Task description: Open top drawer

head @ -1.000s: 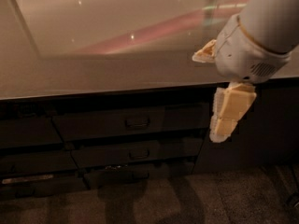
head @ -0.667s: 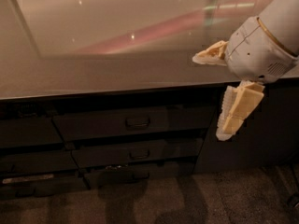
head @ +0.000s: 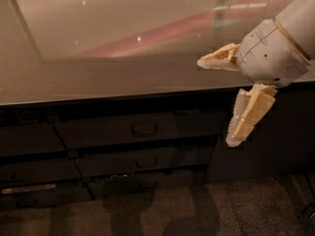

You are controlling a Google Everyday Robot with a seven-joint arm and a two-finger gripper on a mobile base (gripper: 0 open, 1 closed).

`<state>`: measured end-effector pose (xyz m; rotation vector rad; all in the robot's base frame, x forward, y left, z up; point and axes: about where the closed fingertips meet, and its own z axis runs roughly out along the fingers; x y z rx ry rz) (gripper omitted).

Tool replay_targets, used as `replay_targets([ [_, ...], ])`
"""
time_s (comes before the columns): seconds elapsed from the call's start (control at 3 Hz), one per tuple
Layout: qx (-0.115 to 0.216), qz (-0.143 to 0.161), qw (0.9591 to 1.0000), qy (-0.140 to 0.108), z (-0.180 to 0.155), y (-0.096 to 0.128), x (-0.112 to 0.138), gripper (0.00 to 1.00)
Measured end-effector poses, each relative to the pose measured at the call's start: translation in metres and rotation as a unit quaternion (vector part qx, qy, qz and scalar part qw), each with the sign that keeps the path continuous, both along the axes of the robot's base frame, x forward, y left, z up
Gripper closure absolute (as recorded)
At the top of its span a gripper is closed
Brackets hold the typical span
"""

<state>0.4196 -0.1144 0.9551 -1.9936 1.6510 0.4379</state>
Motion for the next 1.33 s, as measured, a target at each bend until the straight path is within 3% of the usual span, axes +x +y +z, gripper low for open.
replay_targets([
  [0.33, 0.0, 0.0, 1.0, 0.0, 0.0, 0.0, 0.0, 0.0],
  [0.67, 0.023, -0.002, 0.9994, 0.026, -0.013, -0.001, 0.02, 0.0],
  [1.33, 0.02, -0.008, 0.996, 0.087, -0.065, -0.011, 0.076, 0.0],
])
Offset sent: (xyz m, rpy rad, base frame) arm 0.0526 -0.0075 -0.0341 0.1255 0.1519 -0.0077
